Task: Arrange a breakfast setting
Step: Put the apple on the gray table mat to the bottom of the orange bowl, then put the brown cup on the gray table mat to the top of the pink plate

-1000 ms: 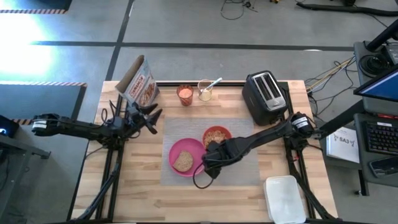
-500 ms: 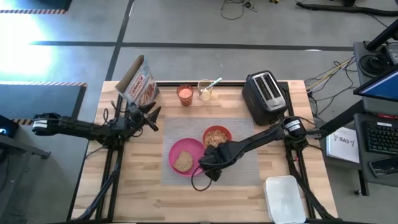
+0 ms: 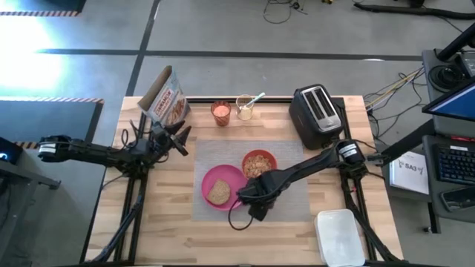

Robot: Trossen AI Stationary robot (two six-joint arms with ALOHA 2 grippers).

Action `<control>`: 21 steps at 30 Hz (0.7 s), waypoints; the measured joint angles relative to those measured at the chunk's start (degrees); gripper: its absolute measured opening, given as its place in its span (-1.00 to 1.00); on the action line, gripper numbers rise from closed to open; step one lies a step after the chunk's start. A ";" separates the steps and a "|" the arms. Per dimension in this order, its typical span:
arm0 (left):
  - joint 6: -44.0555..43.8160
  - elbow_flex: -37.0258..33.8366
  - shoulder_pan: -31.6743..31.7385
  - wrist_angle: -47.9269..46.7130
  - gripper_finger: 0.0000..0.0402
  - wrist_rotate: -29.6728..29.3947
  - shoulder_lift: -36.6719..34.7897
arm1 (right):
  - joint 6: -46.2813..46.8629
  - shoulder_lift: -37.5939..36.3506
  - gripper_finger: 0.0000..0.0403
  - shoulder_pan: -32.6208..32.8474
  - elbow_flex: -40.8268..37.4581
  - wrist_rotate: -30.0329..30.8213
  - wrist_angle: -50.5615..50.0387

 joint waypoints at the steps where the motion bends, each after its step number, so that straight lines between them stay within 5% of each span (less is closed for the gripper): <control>1: 0.00 0.00 0.00 -0.01 -0.13 0.01 -0.21 | -0.08 -0.09 0.61 0.00 0.36 -0.03 0.14; 14: 0.00 -0.03 0.00 -0.01 -0.13 0.02 -0.65 | -6.31 -0.12 0.62 -0.31 9.07 0.96 -7.29; 21: 0.02 -0.04 0.00 -0.05 -0.13 0.02 0.42 | -10.31 -0.23 0.62 0.65 18.53 13.54 -11.90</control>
